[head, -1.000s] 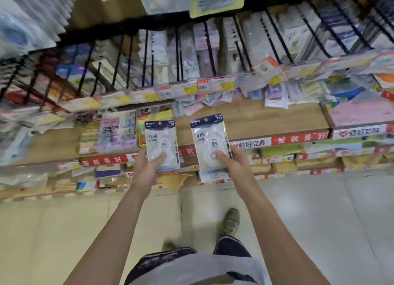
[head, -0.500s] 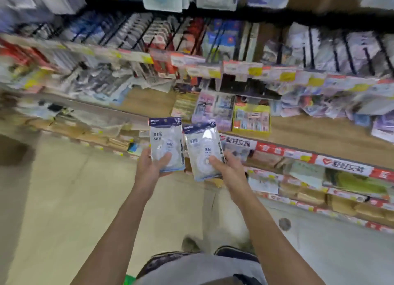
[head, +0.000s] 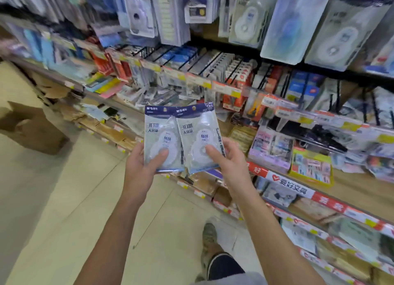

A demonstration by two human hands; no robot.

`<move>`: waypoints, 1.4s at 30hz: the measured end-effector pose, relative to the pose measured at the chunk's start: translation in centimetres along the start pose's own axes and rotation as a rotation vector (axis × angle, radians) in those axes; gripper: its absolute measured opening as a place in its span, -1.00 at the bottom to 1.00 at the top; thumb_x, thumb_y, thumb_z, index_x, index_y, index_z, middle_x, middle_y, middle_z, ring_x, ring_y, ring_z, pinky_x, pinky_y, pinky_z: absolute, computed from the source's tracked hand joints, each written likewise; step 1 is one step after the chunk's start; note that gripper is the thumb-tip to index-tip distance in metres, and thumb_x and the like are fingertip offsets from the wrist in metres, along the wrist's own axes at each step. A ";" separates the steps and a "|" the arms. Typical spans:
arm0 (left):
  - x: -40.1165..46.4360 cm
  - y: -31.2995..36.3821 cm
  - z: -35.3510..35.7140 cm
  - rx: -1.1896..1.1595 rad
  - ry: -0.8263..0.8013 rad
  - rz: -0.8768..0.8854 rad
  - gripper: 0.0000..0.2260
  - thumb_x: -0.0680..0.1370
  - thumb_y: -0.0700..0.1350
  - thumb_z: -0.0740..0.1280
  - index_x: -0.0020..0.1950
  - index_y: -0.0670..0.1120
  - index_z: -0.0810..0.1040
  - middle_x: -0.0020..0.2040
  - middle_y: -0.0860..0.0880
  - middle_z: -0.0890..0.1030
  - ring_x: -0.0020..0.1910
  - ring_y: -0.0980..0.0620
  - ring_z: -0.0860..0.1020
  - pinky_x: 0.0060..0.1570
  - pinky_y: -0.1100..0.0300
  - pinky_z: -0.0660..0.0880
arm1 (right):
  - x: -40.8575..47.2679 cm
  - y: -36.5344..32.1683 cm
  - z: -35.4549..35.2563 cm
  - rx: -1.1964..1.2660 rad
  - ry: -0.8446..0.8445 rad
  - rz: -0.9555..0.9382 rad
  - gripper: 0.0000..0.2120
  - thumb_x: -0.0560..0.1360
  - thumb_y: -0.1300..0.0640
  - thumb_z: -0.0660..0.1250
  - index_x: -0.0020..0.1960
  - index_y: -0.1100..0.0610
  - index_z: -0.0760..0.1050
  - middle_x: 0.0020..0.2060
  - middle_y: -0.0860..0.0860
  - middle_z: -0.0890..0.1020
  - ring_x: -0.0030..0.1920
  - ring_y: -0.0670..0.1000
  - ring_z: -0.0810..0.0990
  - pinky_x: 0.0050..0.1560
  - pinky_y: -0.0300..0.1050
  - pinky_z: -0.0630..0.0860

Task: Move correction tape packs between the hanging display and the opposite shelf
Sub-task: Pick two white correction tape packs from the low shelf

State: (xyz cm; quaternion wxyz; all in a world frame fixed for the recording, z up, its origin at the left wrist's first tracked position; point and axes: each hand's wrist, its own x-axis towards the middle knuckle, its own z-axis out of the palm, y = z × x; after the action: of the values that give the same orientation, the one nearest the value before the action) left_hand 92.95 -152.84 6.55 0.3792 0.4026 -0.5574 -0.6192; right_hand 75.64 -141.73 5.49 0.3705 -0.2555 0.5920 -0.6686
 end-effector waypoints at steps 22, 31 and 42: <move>22.3 8.4 -1.3 0.025 -0.181 0.229 -0.69 0.53 -0.27 0.41 0.26 -0.11 0.53 0.08 -0.04 0.71 0.05 -0.02 0.69 -0.07 0.22 0.60 | 19.1 -6.4 8.2 0.133 0.161 -0.235 -0.74 0.54 0.06 0.44 0.21 0.03 0.54 0.10 -0.03 0.70 0.11 -0.01 0.67 0.11 -0.07 0.54; 26.9 9.0 1.6 -0.066 -0.352 0.241 -0.70 0.51 -0.29 0.41 0.22 -0.08 0.53 0.04 -0.02 0.73 0.05 -0.01 0.70 -0.09 0.26 0.60 | 20.9 -7.3 7.1 0.085 0.295 -0.409 -0.93 0.60 0.04 0.35 0.08 -0.10 0.52 0.01 -0.15 0.70 0.06 -0.09 0.67 0.09 -0.14 0.58; 29.6 9.8 6.7 -0.118 -0.606 0.222 -0.68 0.46 -0.14 0.43 0.21 -0.06 0.55 0.10 -0.09 0.71 0.08 -0.09 0.68 -0.04 0.13 0.63 | 19.6 -9.1 4.5 0.065 0.554 -0.536 -0.82 0.58 0.08 0.30 0.14 0.11 0.45 0.03 0.00 0.67 0.04 -0.02 0.66 -0.06 -0.19 0.60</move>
State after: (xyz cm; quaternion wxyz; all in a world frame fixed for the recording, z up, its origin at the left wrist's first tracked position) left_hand 75.51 -178.38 14.40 0.2838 0.1139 -0.6488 -0.6968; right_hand 65.79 -159.83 13.28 0.0168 -0.1990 0.5602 -0.8039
